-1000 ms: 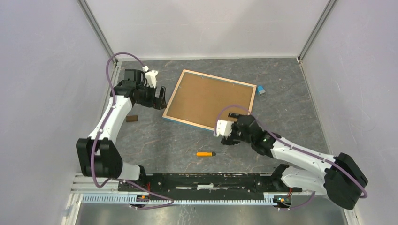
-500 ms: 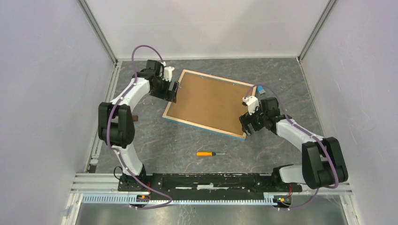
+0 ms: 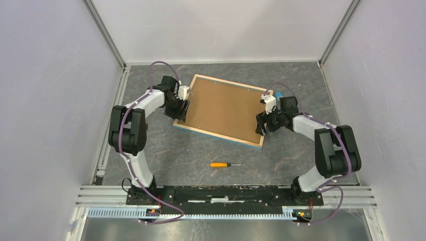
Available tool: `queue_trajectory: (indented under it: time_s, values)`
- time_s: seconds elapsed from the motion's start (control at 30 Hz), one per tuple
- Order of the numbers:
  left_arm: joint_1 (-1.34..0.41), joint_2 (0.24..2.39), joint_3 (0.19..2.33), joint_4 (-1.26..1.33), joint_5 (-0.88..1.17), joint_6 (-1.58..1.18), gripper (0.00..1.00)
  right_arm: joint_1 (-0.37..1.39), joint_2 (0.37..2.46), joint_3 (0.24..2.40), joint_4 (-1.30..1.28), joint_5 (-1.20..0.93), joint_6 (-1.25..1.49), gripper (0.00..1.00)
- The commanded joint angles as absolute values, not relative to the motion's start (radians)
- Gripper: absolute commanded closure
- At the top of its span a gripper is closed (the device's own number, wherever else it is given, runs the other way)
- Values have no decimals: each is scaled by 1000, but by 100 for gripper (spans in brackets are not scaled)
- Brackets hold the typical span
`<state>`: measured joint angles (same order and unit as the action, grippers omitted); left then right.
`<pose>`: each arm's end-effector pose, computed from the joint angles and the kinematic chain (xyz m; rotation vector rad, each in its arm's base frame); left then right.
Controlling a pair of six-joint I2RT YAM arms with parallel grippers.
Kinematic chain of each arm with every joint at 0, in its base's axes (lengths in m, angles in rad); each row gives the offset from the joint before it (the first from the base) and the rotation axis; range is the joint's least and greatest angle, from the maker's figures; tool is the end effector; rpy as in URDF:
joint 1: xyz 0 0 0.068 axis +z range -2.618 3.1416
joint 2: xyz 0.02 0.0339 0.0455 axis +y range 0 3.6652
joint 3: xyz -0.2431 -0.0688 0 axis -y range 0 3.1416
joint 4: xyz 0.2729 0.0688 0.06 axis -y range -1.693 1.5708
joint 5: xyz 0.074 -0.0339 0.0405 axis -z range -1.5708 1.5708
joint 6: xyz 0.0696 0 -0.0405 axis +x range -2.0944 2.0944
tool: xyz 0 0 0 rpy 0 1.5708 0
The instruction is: Take the photo out of the frame
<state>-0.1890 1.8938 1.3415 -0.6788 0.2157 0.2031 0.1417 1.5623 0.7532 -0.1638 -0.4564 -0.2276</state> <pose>0.3982 -0.0913 0.1181 0.5934 2.7225 -0.2983 0.3189 0.0765 0.0877 -0.6288 2.4014 0.5418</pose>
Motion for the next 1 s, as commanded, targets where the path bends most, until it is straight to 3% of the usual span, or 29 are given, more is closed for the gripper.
queue_trajectory:
  time_s: [0.0,0.13,0.23,0.33,0.57,0.67,0.77,0.97]
  values:
    - [-187,1782,1244,-670,234,296,41,148,1633,785,-144,-523,-204,17]
    - [-187,1720,1182,-681,259,330,53,165,1656,790,-145,-538,-207,21]
    - [-189,1661,1142,-710,255,356,56,189,1652,780,-168,-538,-220,24]
    - [-184,1626,1142,-728,224,365,42,188,1621,778,-186,-528,-236,23]
    - [-181,1403,1175,-831,351,499,8,177,1432,803,-257,-545,-375,11]
    - [-193,1323,1173,-861,362,522,1,210,1327,787,-317,-585,-507,5]
    - [-192,1272,1155,-878,403,482,0,306,1261,760,-380,-591,-613,4]
    - [-173,1220,1121,-855,446,394,0,481,1238,715,-434,-575,-717,9]
